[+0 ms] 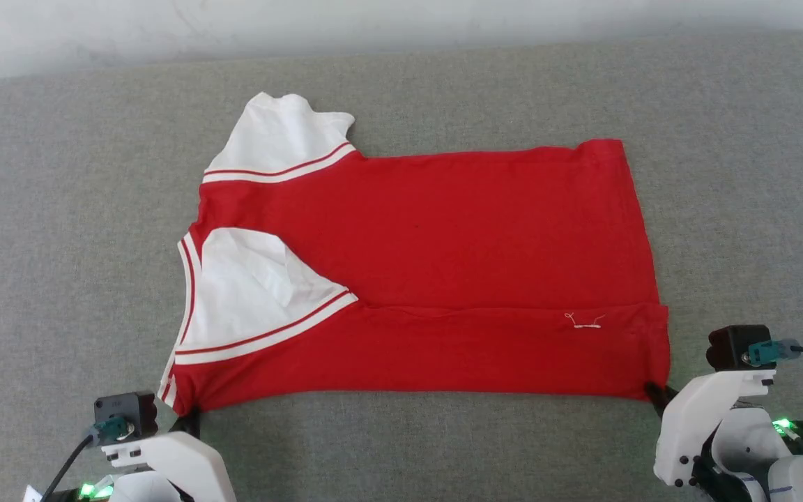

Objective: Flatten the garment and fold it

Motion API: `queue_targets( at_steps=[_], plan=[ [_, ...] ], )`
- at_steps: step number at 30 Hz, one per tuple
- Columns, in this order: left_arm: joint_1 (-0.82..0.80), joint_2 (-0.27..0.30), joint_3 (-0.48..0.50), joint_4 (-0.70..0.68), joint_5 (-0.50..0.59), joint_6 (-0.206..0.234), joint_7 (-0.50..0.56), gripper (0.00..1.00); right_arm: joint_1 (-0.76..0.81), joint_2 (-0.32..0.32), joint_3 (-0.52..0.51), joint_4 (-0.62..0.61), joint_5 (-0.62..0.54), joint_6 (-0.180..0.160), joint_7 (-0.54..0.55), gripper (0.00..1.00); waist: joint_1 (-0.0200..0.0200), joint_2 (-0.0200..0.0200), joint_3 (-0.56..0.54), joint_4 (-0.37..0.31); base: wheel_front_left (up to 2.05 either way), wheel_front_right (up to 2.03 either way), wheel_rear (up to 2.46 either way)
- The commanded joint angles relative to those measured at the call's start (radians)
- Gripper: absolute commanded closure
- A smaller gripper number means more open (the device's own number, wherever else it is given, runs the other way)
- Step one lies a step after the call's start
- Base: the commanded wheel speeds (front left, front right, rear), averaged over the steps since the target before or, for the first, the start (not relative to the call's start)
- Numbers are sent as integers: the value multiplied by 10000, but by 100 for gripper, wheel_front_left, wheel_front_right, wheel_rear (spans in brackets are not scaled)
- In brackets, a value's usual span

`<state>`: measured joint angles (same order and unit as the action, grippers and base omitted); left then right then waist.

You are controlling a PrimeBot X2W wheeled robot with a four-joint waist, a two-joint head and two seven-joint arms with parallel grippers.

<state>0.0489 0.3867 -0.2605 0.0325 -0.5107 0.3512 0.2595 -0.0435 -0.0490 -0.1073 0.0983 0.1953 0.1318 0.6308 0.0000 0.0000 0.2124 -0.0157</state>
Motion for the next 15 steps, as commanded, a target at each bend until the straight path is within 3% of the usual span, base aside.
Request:
queue_targets(
  at_steps=[1,2,3,9,15],
  plan=[
    [-83,-21,-1,181,-72,-77,-101,51,-78,-13,-14,139,147,-11,-197,47,0,0,-65,-7,0,0,0],
    [-91,-23,7,219,-85,-91,-139,24,-68,-13,-4,159,221,-11,-321,0,0,0,-109,-11,0,0,0],
    [-106,-4,13,215,-72,-105,-191,0,-47,-13,2,164,315,-11,-455,0,0,0,-161,-10,0,0,0],
    [-206,169,123,-47,177,-267,-1055,0,249,-13,257,-283,572,-11,-1919,0,0,0,-477,-63,0,0,0],
    [-760,606,21,-255,893,-696,-2377,0,382,-13,600,-883,396,-11,-4410,0,0,0,-520,-225,0,0,0]
  ],
)
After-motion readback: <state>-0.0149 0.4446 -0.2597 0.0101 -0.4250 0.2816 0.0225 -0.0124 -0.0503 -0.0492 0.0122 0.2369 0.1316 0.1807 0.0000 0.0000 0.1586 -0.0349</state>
